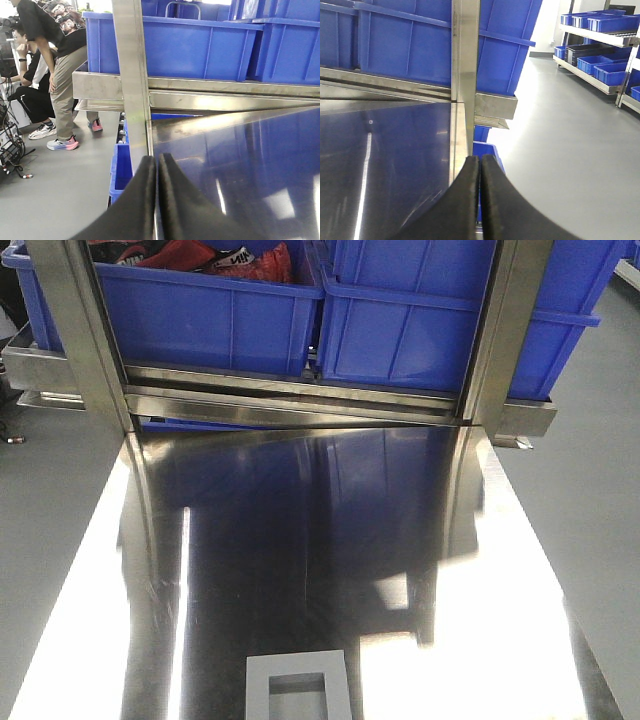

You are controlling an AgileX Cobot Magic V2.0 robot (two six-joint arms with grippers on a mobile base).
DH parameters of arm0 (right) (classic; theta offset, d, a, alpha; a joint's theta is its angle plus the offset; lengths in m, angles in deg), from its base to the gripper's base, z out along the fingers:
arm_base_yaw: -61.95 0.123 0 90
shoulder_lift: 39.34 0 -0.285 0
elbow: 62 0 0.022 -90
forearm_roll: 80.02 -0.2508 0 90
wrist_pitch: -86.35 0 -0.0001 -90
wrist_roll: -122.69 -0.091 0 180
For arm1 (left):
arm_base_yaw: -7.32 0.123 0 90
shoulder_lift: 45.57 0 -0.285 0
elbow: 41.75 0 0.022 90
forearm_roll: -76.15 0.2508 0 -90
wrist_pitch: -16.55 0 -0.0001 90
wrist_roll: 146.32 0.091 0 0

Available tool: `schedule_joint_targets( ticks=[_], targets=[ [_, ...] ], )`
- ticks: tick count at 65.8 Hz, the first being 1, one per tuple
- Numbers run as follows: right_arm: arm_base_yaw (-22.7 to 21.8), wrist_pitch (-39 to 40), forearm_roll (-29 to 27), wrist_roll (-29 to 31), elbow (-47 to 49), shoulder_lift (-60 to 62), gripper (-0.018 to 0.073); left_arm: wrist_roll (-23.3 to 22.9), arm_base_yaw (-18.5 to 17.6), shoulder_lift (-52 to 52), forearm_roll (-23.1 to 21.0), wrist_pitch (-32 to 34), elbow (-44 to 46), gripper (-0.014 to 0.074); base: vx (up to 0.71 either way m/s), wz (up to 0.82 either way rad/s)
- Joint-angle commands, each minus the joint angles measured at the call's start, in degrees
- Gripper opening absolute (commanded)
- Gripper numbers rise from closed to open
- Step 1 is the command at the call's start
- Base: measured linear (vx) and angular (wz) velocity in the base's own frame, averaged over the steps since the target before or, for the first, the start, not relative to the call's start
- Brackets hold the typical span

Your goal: Sort gray base to blue bin

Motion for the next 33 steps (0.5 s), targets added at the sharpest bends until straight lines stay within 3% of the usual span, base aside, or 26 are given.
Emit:
schedule_joint_targets(
  ticks=[1,33],
  targets=[
    [-0.05,4.34,0.52,0.33,-0.77,0.85,-0.0009,-0.44,0.14,0.88,-0.55,4.65,0.35,0.0003,0.0,0.0],
    [-0.05,4.34,0.52,0.33,-0.77,0.85,-0.0009,-0.44,0.14,0.88,-0.55,4.65,0.35,0.0003,0.0,0.0]
  ],
)
